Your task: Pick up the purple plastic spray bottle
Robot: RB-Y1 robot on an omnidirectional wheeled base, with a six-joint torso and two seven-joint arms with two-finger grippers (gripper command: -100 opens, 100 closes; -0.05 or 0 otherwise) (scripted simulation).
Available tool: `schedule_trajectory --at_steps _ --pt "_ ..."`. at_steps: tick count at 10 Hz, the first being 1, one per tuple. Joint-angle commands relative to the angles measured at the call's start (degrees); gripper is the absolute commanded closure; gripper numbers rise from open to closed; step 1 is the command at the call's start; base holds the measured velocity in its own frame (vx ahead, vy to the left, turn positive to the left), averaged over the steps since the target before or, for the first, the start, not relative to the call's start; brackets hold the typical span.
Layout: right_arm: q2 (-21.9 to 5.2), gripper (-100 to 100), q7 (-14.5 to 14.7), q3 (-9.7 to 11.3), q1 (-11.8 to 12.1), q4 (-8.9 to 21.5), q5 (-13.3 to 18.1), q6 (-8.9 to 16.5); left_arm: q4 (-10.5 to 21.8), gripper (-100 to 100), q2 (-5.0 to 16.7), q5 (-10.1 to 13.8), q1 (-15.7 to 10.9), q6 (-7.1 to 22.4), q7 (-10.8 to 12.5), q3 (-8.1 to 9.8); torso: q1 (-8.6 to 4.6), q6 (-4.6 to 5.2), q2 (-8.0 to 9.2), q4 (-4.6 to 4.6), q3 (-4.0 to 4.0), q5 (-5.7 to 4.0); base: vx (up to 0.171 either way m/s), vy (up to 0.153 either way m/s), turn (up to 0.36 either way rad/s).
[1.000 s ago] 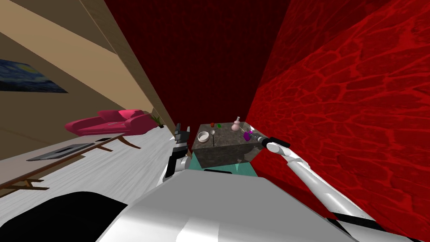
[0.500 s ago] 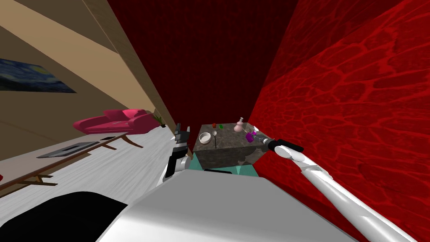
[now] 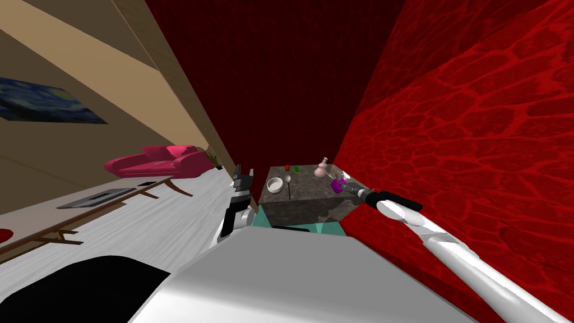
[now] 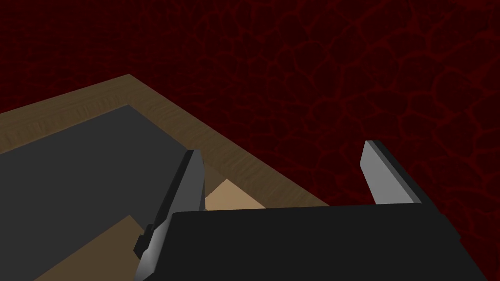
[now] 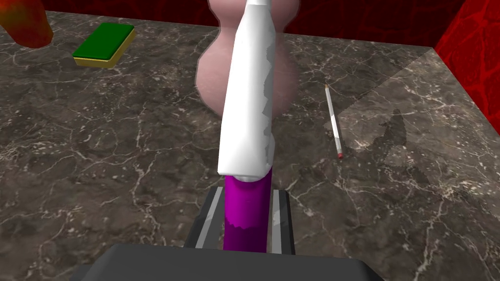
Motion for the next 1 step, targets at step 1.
schedule_trajectory --at_steps 1 --pt "0.0 0 0.0 0.0 0.0 0.0 0.0 0.0 0.0 0 0.0 0.0 0.0 0.0 0.0 0.0 0.0 0.0 0.0 0.0 0.0 0.0 0.0 0.0 0.0"
